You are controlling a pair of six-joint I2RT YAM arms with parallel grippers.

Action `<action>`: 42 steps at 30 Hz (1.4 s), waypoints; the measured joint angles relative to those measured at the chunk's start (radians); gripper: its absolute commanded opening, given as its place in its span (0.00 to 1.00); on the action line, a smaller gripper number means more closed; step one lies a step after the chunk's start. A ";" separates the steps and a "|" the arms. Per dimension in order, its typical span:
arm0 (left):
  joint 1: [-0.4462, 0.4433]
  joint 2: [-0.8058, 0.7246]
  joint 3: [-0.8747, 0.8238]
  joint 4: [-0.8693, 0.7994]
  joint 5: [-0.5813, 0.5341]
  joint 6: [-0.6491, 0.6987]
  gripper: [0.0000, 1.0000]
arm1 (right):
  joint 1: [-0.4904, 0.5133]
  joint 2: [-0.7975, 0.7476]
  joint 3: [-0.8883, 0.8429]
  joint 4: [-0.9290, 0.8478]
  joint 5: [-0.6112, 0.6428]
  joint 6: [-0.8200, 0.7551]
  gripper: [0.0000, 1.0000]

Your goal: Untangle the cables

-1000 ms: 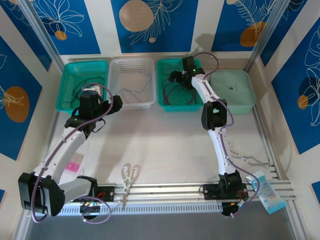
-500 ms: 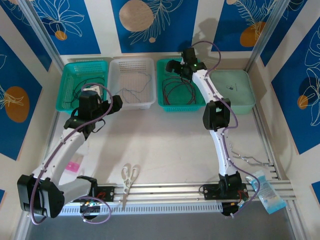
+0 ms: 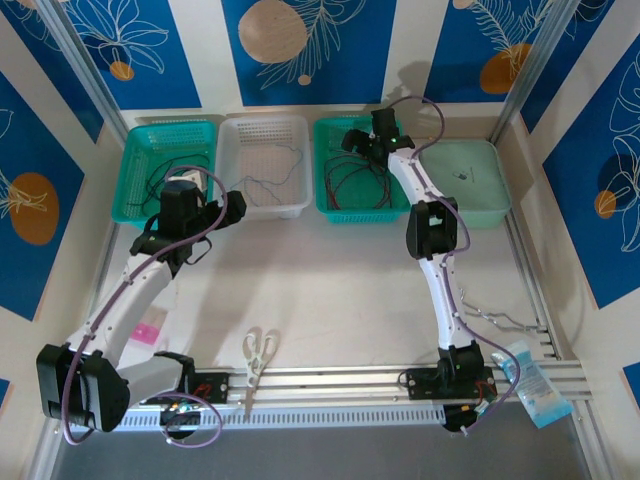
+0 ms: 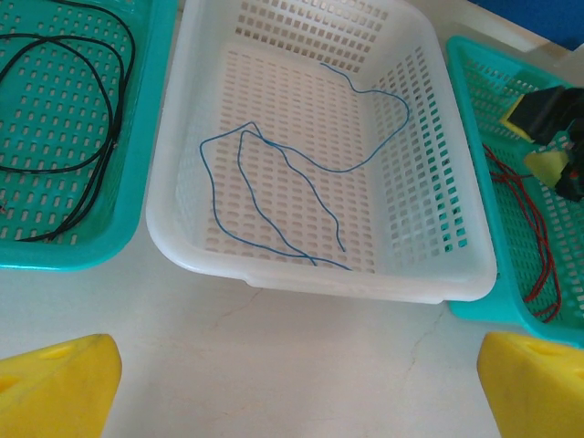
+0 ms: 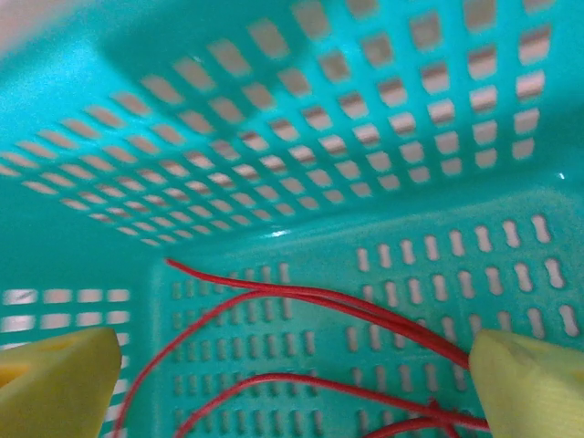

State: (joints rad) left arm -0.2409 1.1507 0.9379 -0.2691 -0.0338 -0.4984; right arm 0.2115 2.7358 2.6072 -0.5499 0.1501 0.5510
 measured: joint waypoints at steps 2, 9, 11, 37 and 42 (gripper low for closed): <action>0.000 0.000 0.000 0.000 0.000 0.000 1.00 | 0.000 0.015 0.000 -0.007 0.004 0.005 0.98; -0.001 0.000 0.002 -0.001 0.000 0.000 1.00 | 0.003 0.019 0.004 -0.022 0.002 0.006 0.98; -0.002 -0.003 0.004 -0.001 0.000 0.003 0.99 | 0.004 0.019 0.005 -0.023 -0.002 0.000 0.99; -0.005 -0.138 -0.195 0.167 -0.030 0.156 1.00 | -0.029 -1.157 -1.234 0.279 -0.026 -0.237 0.99; -0.005 -0.204 -0.359 0.318 -0.064 0.240 0.99 | -0.128 -1.447 -1.656 0.438 -0.006 -0.255 0.99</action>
State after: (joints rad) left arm -0.2455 0.9470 0.5789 0.0490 -0.0975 -0.2588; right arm 0.0837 1.2888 0.9516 -0.1123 0.1444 0.2962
